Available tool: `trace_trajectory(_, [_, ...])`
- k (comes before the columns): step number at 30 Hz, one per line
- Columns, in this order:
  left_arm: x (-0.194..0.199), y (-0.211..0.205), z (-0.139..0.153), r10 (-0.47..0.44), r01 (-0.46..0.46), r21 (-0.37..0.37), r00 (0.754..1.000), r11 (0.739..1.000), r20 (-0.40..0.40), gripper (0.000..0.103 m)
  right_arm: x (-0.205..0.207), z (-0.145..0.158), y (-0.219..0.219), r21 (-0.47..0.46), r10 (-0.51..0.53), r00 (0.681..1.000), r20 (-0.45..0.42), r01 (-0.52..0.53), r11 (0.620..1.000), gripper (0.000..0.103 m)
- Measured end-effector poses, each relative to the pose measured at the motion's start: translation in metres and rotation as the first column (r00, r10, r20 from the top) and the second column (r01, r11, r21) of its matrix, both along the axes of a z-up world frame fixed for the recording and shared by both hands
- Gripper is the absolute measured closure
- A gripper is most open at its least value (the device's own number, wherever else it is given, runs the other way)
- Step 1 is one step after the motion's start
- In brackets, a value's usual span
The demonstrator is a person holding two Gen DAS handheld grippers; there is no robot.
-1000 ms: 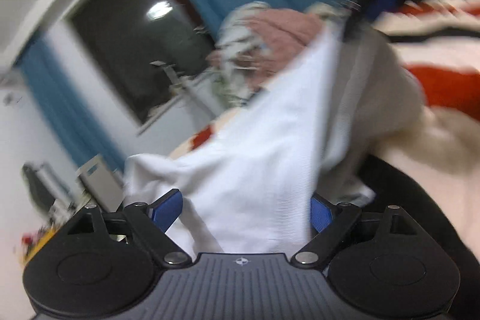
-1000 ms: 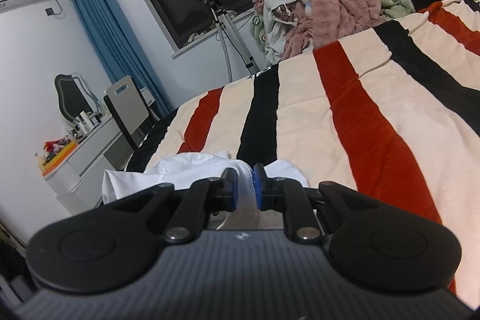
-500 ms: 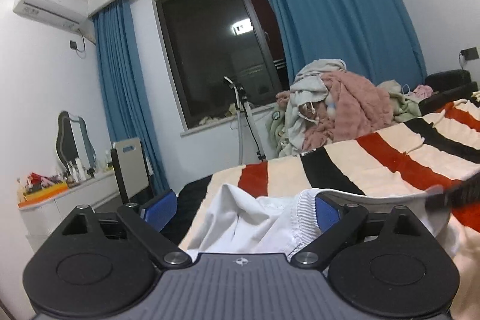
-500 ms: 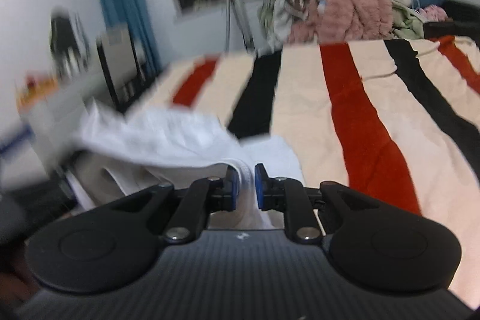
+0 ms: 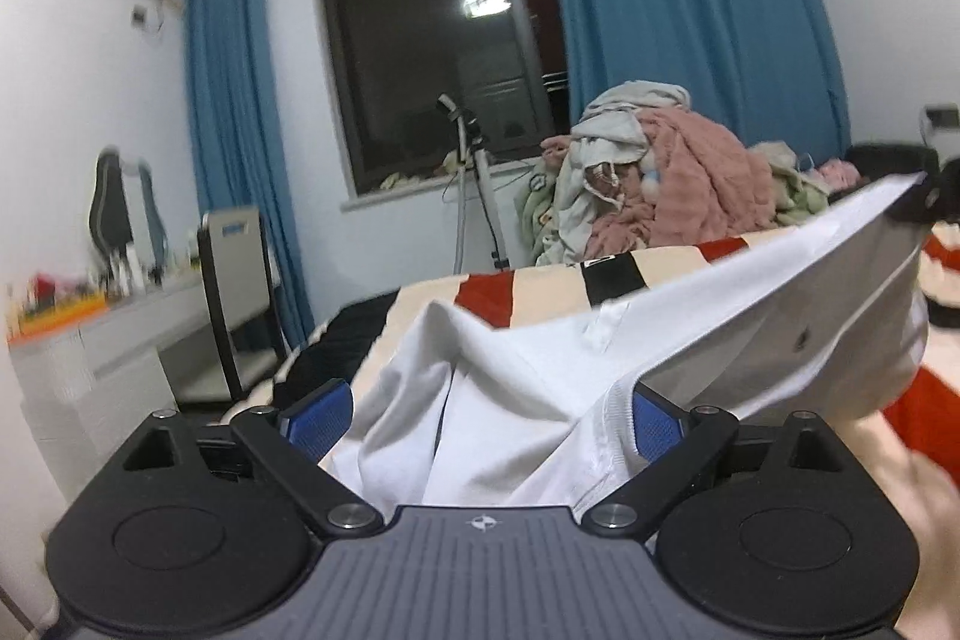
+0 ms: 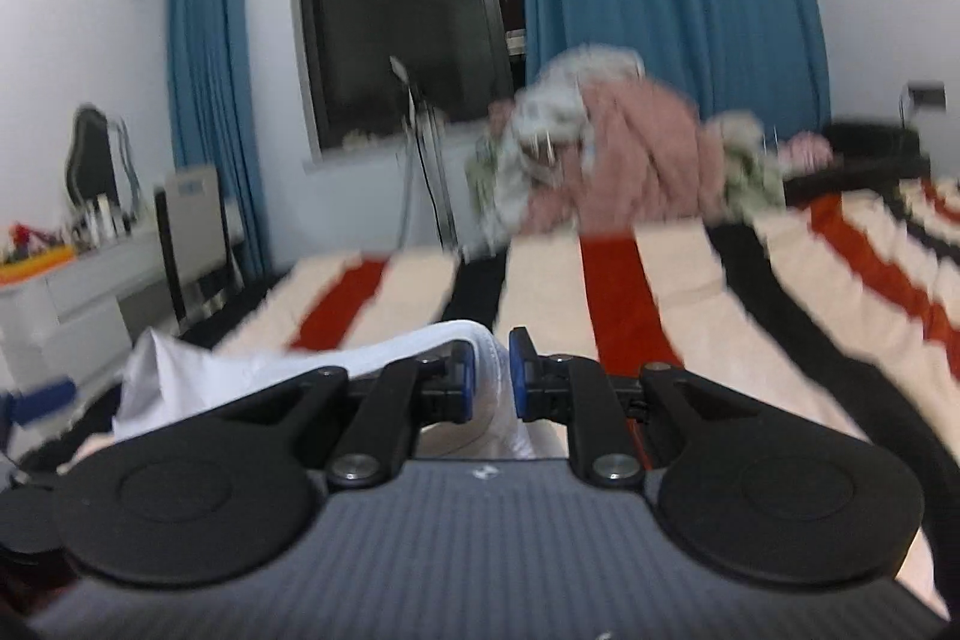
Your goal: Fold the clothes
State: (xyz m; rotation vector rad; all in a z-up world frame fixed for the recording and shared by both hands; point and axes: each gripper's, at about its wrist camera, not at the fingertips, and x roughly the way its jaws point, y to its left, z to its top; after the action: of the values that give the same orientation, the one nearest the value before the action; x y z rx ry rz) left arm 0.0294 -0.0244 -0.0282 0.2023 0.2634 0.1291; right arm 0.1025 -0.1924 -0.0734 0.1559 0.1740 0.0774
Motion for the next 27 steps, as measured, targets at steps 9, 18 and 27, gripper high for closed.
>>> trace_trajectory(9, [-0.041,0.017,0.023,0.157,-0.148,-0.051,0.955,0.988,0.253,0.004,-0.007,0.006,0.025,-0.2,0.0,0.995,0.096,0.019,0.98,0.087])
trace_trajectory(18, [-0.048,0.027,0.029,0.218,-0.198,-0.1,0.939,0.975,0.267,0.005,0.038,-0.038,0.034,-0.141,0.078,0.937,-0.339,-0.133,0.981,0.051])
trace_trajectory(27, [-0.037,0.034,0.024,0.167,-0.153,-0.103,0.974,0.983,0.15,0.005,0.01,-0.002,0.004,-0.025,-0.117,0.992,-0.054,0.116,0.993,0.051])
